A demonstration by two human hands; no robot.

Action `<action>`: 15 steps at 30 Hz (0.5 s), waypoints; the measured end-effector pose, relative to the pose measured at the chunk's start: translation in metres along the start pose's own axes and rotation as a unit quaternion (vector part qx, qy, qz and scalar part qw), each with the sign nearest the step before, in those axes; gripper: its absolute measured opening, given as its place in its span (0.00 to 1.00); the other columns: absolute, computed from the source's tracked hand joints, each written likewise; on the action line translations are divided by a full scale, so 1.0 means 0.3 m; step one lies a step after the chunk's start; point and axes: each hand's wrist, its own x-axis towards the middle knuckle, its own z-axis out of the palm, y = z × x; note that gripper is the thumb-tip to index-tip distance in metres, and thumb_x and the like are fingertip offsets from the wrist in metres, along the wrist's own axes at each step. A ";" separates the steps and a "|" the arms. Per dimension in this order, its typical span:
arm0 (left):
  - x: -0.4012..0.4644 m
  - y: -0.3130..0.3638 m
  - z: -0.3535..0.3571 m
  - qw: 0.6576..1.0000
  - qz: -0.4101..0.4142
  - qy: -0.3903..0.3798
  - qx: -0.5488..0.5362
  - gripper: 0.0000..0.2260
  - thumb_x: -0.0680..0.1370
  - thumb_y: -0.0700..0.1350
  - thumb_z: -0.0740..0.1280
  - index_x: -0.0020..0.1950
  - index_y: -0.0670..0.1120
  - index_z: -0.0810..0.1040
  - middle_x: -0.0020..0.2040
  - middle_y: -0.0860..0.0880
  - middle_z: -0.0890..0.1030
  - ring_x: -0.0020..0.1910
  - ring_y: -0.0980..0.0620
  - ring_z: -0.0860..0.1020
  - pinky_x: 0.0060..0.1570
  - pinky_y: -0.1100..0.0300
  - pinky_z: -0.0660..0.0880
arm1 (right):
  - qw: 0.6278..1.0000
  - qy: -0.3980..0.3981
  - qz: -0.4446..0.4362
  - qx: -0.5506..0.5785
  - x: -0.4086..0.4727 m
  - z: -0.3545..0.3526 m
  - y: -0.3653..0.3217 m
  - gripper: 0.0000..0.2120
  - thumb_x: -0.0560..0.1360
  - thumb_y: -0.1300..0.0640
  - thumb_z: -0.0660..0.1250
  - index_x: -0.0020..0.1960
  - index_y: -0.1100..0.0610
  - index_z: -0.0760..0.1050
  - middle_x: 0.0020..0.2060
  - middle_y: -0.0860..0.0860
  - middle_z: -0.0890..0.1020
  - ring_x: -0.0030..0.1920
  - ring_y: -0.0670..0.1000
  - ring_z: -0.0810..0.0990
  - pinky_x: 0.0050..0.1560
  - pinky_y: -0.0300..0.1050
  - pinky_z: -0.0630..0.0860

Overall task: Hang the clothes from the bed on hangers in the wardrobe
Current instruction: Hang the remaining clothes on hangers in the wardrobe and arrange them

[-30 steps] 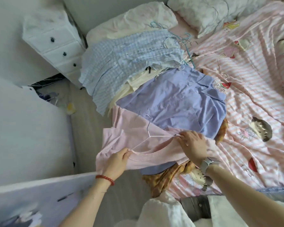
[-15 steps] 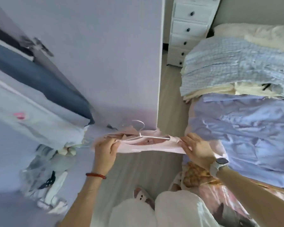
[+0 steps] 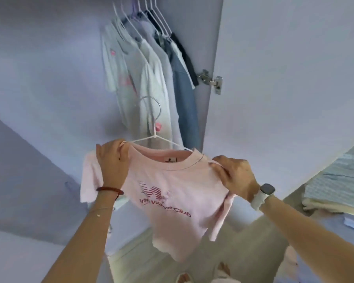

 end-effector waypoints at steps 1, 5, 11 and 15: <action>0.028 -0.018 -0.038 1.000 -0.005 0.023 0.013 0.22 0.74 0.53 0.51 0.46 0.39 0.79 0.46 0.40 0.81 0.49 0.38 0.76 0.65 0.42 0.59 | 1.000 0.013 -0.013 0.011 0.054 0.017 -0.028 0.25 0.80 0.43 0.48 0.43 0.56 0.77 0.23 0.52 0.78 0.23 0.55 0.76 0.22 0.40 0.72; 0.133 -0.048 -0.178 0.987 -0.066 0.144 0.041 0.22 0.73 0.56 0.57 0.54 0.43 0.79 0.55 0.43 0.80 0.57 0.39 0.75 0.61 0.43 0.65 | 0.998 0.053 -0.032 0.033 0.266 0.097 -0.154 0.27 0.79 0.42 0.48 0.40 0.57 0.79 0.23 0.51 0.79 0.21 0.56 0.75 0.21 0.38 0.69; 0.293 0.097 -0.365 0.948 0.041 0.297 0.106 0.16 0.75 0.45 0.58 0.61 0.43 0.73 0.63 0.40 0.72 0.64 0.40 0.67 0.61 0.41 0.64 | 0.992 0.041 0.029 0.119 0.582 0.193 -0.306 0.27 0.74 0.42 0.49 0.41 0.63 0.75 0.31 0.62 0.80 0.33 0.64 0.78 0.34 0.49 0.70; 0.459 0.222 -0.463 0.905 0.150 0.348 0.196 0.20 0.73 0.41 0.62 0.65 0.46 0.69 0.67 0.39 0.69 0.68 0.41 0.61 0.64 0.43 0.58 | 0.983 0.035 0.064 0.169 0.792 0.224 -0.372 0.21 0.79 0.48 0.54 0.44 0.65 0.74 0.37 0.64 0.80 0.40 0.65 0.77 0.39 0.51 0.70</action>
